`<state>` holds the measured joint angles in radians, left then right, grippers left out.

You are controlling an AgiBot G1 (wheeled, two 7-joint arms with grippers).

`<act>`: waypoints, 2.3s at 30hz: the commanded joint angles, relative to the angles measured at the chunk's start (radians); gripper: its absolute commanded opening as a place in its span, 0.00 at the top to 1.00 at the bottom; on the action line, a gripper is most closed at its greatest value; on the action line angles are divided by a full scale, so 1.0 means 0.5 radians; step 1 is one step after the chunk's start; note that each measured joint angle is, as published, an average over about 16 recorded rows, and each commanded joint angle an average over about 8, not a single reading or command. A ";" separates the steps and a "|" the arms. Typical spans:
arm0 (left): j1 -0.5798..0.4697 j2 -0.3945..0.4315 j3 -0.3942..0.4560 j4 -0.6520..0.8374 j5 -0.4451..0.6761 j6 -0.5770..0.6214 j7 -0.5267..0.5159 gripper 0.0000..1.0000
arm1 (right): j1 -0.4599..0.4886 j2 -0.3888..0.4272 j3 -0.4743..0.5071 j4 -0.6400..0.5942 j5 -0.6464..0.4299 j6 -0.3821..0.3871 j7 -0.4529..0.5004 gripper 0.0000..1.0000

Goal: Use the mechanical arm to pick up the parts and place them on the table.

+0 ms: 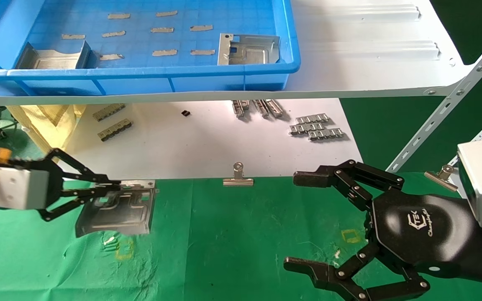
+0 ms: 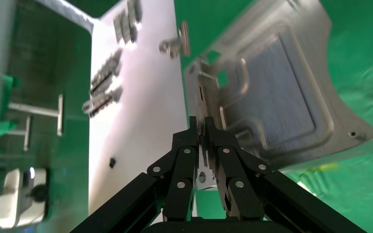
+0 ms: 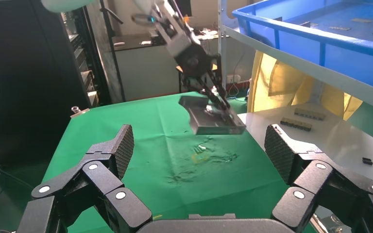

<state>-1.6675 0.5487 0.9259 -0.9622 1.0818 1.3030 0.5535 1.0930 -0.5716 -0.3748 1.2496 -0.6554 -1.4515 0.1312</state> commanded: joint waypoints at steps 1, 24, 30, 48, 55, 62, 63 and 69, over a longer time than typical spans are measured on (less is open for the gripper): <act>0.076 -0.007 0.000 -0.022 0.011 -0.113 0.043 1.00 | 0.000 0.000 0.000 0.000 0.000 0.000 0.000 0.00; 0.787 -0.038 -0.127 0.037 -0.354 -0.556 0.814 0.00 | 0.000 0.000 0.000 0.000 0.000 0.000 0.000 0.00; 0.777 -0.032 -0.145 0.160 -0.462 -0.378 0.786 0.00 | 0.000 0.000 0.000 0.000 0.000 0.000 0.000 0.00; 0.663 0.146 -0.225 0.953 -1.130 0.390 -0.171 0.00 | 0.000 0.000 0.000 0.000 0.000 0.001 0.000 0.00; 0.665 0.153 -0.231 0.970 -1.144 0.400 -0.168 0.00 | 0.000 0.000 0.000 0.000 0.000 0.001 0.000 0.00; 0.681 0.145 -0.258 0.894 -1.109 0.387 -0.195 0.00 | -0.001 0.000 0.000 0.000 0.000 0.001 0.000 0.00; 0.687 0.145 -0.270 0.875 -1.105 0.387 -0.211 0.00 | 0.000 0.000 0.000 0.000 0.000 0.001 0.000 0.00; 0.737 0.143 -0.372 0.724 -1.065 0.387 -0.337 0.00 | 0.000 0.000 0.000 -0.001 0.000 0.001 0.000 0.00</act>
<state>-1.2990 0.6201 0.7400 -0.6004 0.5496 1.4966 0.3846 1.0928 -0.5715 -0.3750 1.2493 -0.6552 -1.4512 0.1310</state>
